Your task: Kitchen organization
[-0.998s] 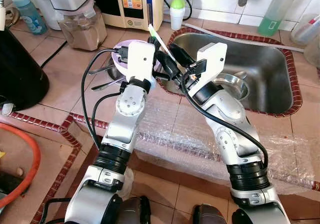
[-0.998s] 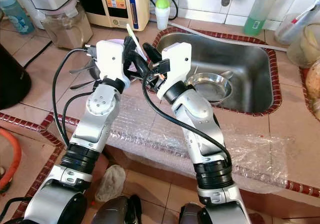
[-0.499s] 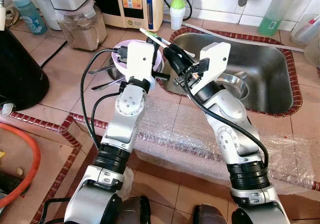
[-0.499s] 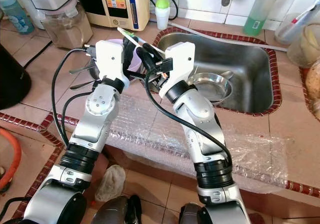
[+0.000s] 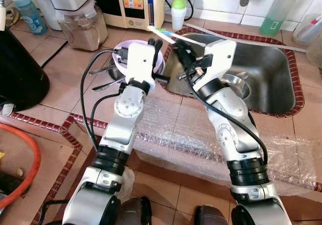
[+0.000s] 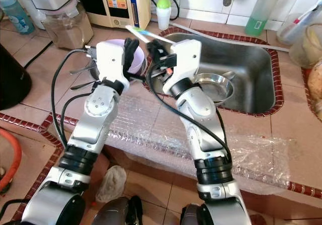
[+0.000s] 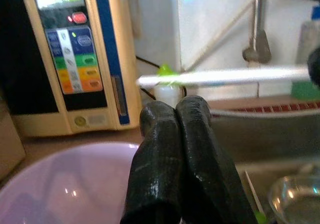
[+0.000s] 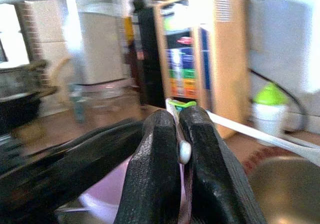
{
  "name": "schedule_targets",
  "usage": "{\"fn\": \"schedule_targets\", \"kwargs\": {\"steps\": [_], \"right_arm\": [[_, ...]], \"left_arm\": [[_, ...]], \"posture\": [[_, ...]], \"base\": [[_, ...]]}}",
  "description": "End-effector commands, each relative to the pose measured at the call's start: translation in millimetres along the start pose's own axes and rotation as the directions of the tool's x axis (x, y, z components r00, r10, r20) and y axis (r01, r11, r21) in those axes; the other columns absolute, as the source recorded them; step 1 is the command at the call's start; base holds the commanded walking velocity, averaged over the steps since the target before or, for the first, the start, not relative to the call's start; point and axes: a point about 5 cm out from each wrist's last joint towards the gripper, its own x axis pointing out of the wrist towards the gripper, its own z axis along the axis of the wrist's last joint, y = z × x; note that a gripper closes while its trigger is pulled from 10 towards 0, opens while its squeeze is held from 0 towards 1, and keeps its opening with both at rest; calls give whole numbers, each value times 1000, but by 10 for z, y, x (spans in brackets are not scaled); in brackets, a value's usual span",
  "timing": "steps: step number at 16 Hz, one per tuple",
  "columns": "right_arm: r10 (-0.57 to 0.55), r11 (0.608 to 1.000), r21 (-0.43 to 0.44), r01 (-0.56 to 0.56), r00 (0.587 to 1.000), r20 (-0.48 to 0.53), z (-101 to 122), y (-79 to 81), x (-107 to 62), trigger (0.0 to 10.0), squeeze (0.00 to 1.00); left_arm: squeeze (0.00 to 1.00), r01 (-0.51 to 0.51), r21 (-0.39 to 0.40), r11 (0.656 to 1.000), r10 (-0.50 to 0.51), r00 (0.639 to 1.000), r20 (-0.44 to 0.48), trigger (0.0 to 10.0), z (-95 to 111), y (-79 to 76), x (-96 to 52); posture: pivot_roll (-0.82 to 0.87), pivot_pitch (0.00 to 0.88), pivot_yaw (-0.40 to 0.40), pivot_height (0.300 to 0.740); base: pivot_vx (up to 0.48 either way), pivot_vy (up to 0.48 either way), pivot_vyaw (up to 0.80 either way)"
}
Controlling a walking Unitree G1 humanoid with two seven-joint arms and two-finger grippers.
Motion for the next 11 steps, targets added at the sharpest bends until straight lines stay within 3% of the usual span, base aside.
{"fn": "schedule_targets", "kwargs": {"steps": [1, 4, 5, 6, 7, 8, 9, 11], "right_arm": [[-49, 998, -33, 49, 999, 19, 29, -72, 37, 0, 0], [-248, 957, -177, 231, 965, -81, -156, -429, -19, 0, 0], [-307, 938, -203, 280, 945, -115, -236, -542, -62, 2510, 0], [-363, 914, -255, 315, 917, -168, -354, -667, -130, 4039, 0], [-402, 903, -250, 350, 894, -197, -436, -754, -189, 9569, 0], [-459, 880, -268, 392, 847, -267, -589, -878, -289, 10000, 0], [-511, 859, -242, 452, 793, -332, -737, -987, -398, 10000, 1000], [-546, 838, -225, 498, 742, -389, -871, -1059, -501, 10000, 1000]], "left_arm": [[0, 46, 12, 999, -46, 999, -5, 10000, 7, -30, -27], [0, 121, 19, 992, -120, 992, -37, 10000, -60, -32, -129], [0, 156, 13, 988, -155, 987, -43, 10000, -70, -43, -173], [0, 199, 9, 980, -198, 979, -49, 10000, -76, -65, -226], [0, 241, 2, 971, -241, 969, -53, 10000, -75, -96, -266], [4, 282, -4, 959, -282, 958, -58, 10000, -74, -119, -321], [1000, 328, -25, 944, -329, 942, -64, 10000, -64, -147, -375], [1000, 392, -20, 920, -392, 917, -72, 10000, -49, -178, -450]], "posture": [[-42, 87, 79, 740], [-28, 81, 78, 740], [-23, 79, 77, 740], [-14, 75, 76, 740], [-7, 75, 76, 740], [-3, 74, 75, 740], [8, 74, 75, 740], [24, 75, 78, 740]], "base": [[0, 0, 0], [0, 0, 0], [0, 0, 0], [0, 0, 0], [0, 0, 0], [0, 0, 0], [0, 0, 0], [0, 0, 0]]}}
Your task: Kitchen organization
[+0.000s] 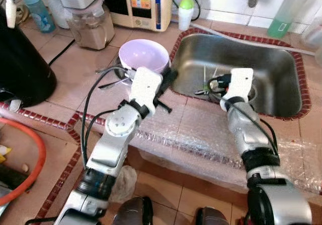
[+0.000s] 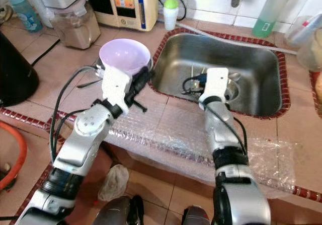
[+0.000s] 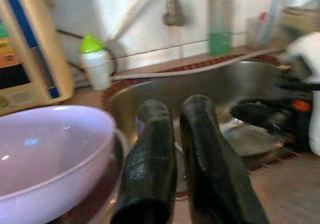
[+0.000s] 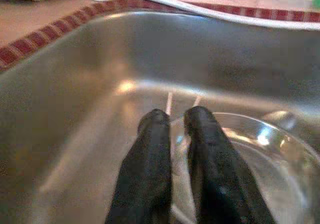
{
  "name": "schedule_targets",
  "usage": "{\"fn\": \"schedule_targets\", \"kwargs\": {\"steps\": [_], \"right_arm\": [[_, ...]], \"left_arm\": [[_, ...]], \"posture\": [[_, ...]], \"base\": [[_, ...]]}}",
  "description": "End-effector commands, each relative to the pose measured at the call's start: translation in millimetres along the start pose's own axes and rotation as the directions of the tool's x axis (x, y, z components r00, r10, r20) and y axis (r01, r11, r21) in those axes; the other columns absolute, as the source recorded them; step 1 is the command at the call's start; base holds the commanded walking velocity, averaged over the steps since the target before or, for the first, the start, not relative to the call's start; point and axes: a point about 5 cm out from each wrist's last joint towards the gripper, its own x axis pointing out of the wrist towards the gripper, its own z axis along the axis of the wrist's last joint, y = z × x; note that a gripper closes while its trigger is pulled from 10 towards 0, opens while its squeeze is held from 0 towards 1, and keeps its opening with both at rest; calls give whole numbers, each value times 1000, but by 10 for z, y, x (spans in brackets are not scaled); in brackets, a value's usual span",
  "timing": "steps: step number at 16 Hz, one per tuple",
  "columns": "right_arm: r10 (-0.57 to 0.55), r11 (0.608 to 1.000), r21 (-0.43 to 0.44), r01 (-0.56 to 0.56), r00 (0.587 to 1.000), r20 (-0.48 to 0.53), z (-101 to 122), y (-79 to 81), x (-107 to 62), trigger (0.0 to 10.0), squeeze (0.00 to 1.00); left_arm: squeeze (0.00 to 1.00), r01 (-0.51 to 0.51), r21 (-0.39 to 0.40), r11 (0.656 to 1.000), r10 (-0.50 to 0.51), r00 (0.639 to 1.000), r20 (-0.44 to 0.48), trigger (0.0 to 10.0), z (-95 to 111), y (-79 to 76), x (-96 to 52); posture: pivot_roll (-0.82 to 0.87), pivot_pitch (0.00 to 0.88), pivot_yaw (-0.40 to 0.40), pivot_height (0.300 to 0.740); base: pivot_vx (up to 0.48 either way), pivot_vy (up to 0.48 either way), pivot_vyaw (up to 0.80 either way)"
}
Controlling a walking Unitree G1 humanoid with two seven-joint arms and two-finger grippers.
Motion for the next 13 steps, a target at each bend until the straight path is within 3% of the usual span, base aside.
{"fn": "schedule_targets", "kwargs": {"steps": [1, 3, 7, 13], "right_arm": [[-16, 999, 28, 18, 998, -63, -143, -18, -17, 10000, 1000], [-46, 994, 89, 56, 993, -112, -244, -47, -22, 10000, 1000], [-20, 988, 154, 28, 998, -58, -212, 7, 5, 10000, 1000], [84, 985, 149, -81, 996, -13, -263, 67, -74, 10000, 1000]], "left_arm": [[1000, 35, 5, 999, -35, 999, 1, 10000, 29, -35, -23], [1000, 61, 22, 998, -60, 998, -24, 10000, 16, -25, -89], [1000, 95, 22, 995, -93, 994, -49, 10000, 33, -12, -142], [1000, 108, 18, 994, -107, 992, -61, 10000, 54, 39, -167]], "posture": [[24, 75, 78, 740], [35, 76, 82, 740], [39, 71, 88, 740], [29, 58, 94, 740]], "base": [[0, 0, 0], [0, 0, 0], [0, 0, 0], [0, 0, 0]]}}
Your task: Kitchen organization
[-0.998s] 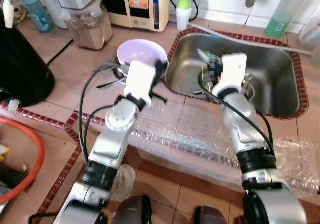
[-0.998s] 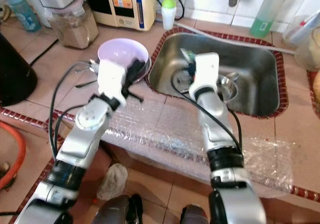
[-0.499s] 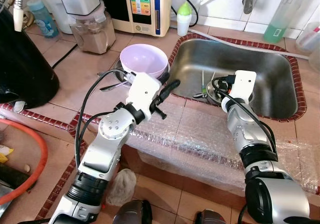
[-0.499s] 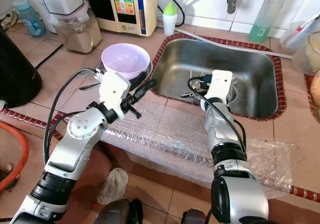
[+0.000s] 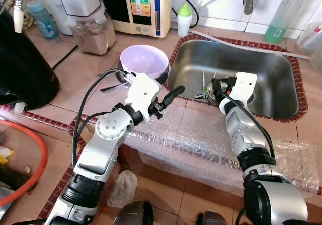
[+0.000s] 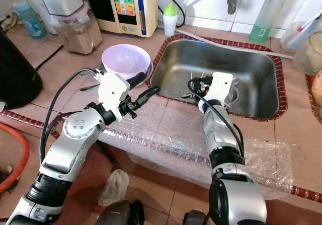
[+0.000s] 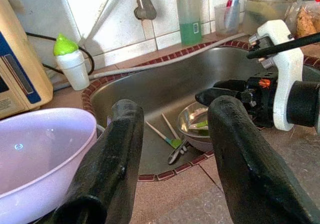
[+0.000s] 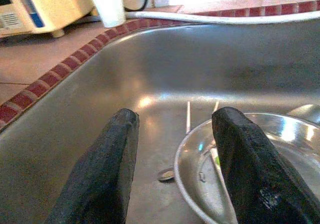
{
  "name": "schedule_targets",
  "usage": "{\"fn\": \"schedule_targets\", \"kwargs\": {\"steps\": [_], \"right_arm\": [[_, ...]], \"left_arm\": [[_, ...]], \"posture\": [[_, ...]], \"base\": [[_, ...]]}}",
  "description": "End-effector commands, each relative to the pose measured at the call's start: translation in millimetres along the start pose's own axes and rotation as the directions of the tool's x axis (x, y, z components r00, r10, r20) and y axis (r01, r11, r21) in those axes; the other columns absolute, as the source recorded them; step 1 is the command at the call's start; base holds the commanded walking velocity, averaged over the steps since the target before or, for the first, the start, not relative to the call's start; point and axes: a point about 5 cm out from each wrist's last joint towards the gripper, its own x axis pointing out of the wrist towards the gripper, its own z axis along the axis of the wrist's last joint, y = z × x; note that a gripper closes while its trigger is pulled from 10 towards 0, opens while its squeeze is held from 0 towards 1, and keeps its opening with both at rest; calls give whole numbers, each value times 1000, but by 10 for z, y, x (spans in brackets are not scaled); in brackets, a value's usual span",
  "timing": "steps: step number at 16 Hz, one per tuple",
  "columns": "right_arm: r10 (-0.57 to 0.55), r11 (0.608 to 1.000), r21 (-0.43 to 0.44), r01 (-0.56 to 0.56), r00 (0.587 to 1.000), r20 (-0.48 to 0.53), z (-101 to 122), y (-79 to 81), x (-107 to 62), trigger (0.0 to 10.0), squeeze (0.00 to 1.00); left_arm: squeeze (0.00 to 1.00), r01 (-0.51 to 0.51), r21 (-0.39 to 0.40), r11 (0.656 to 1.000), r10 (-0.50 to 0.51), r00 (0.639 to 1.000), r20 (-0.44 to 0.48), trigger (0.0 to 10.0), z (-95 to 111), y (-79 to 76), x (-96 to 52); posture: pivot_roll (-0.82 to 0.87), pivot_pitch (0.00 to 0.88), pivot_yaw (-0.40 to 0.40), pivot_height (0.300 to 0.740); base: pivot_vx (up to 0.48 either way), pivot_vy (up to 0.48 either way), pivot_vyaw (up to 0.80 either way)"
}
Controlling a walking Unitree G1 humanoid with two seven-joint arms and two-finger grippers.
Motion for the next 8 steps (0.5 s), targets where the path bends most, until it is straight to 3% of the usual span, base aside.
{"fn": "schedule_targets", "kwargs": {"steps": [1, 5, 6, 8], "right_arm": [[41, 999, 27, -40, 999, -25, -101, 14, -53, 10000, 1000], [176, 984, -1, -177, 979, 106, 144, 77, -41, 10000, 1000], [249, 967, -90, -238, 958, 140, 280, 90, -25, 10000, 1000], [308, 943, -183, -280, 939, 155, 383, 125, -25, 10000, 1000]], "left_arm": [[1000, -8, 15, 1000, 8, 1000, 4, 10000, 30, 33, -25], [1000, -52, 20, 998, 52, 999, 6, 10000, 19, 105, -8], [1000, -110, 22, 994, 110, 994, 2, 10000, 10, 177, 2], [1000, -165, 24, 986, 165, 986, -6, 10000, -6, 251, -2]], "posture": [[23, 53, 96, 740], [4, 36, 91, 740], [-4, 33, 88, 740], [-10, 33, 86, 740]], "base": [[0, 0, 0], [0, 0, 0], [0, 0, 0], [0, 0, 0]]}}
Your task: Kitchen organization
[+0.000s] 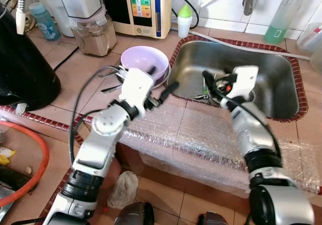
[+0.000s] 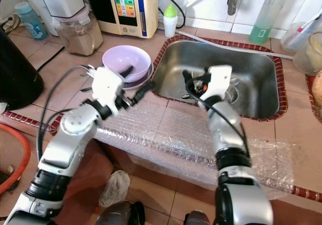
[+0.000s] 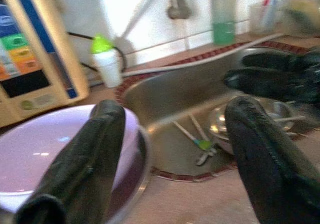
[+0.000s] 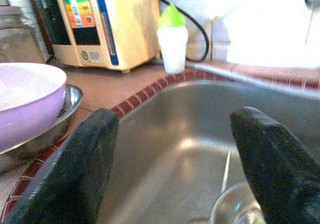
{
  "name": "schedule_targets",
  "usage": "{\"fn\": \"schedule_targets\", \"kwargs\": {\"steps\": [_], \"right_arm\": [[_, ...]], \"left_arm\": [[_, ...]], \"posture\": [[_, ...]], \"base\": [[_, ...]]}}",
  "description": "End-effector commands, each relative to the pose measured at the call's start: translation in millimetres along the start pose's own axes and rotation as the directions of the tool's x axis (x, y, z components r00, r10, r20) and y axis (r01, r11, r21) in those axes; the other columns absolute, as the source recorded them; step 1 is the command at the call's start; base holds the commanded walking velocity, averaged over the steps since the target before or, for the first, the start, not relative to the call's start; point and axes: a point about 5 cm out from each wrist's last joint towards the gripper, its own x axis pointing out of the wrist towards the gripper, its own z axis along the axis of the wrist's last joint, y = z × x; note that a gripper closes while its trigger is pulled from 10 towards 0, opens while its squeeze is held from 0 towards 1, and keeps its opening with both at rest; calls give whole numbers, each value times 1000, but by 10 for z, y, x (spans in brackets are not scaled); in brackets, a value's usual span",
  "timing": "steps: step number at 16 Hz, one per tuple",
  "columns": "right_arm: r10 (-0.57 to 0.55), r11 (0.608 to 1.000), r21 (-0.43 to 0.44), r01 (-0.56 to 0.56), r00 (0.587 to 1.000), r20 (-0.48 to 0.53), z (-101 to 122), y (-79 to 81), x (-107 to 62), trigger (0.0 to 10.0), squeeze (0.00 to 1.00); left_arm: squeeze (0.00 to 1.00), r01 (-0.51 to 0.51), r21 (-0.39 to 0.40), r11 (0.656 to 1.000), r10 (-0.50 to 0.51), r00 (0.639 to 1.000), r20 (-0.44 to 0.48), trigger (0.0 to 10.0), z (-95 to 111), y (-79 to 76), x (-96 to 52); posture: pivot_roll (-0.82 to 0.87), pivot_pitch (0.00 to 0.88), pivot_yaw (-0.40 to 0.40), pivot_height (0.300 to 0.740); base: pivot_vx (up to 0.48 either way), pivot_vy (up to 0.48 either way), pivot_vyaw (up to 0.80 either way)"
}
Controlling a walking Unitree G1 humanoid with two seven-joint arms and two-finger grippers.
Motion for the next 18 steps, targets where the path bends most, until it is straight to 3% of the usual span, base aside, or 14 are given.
{"fn": "schedule_targets", "kwargs": {"steps": [1, 2, 4, 8, 10, 13, 14, 15, 16, 17, 18], "right_arm": [[99, 989, -111, -94, 994, 42, 116, 123, 25, 10000, 1000], [148, 975, -177, -137, 988, 48, 131, 198, -3, 10000, 1000], [205, 958, -218, -187, 976, 65, 137, 318, -75, 10000, 1000], [248, 964, -127, -233, 962, 117, 157, 647, -230, 10000, 1000], [182, 982, -75, -174, 976, 120, 122, 785, -324, 10000, 1000], [141, 990, -45, -137, 984, 106, 89, 827, -400, 10000, 1000], [132, 990, -58, -127, 986, 99, 95, 835, -451, 10000, 27], [126, 991, -54, -121, 987, 96, 97, 816, -459, 10000, 0], [127, 991, -53, -123, 987, 94, 101, 816, -456, 10000, 0], [127, 991, -53, -123, 987, 94, 101, 816, -456, 10000, 0], [152, 988, -43, -149, 984, 89, 127, 847, -451, 10000, 0]], "left_arm": [[1000, -68, 6, 998, 68, 998, -8, 10000, -7, 110, 4], [1000, -106, -1, 994, 106, 994, -13, 10000, -14, 173, 8], [1000, -161, 0, 987, 161, 986, -30, 10000, -33, 266, 21], [1000, -317, -80, 945, 312, 947, -75, 10000, -43, 552, 112], [1000, -407, -112, 906, 396, 912, -111, 10000, -44, 741, 201], [1000, -478, -124, 869, 456, 873, -174, 10000, -90, 889, 247], [1000, -533, -111, 839, 499, 834, -233, 10000, -135, 1007, 259], [902, -542, -136, 829, 488, 821, -295, 10000, -195, 1034, 272], [157, -530, -146, 836, 469, 826, -314, 10000, -217, 1020, 279], [157, -530, -146, 836, 469, 826, -314, 10000, -217, 1020, 279], [0, -507, -178, 843, 431, 836, -341, 10000, -261, 989, 310]], "posture": [[-16, 33, 86, 740], [-18, 34, 87, 740], [-19, 37, 87, 740], [-28, 40, 89, 740], [-50, 40, 101, 740], [-66, 41, 114, 740], [-78, 42, 124, 740], [-79, 44, 126, 740], [-80, 47, 127, 740], [-80, 47, 127, 740], [-82, 47, 129, 740]], "base": [[0, 0, 0], [0, 0, 0], [0, 0, 0], [0, 0, 0], [0, 0, 0], [0, 0, 0], [0, 0, 0], [0, 0, 0], [0, 0, 0], [0, 0, 0], [0, 0, 0]]}}
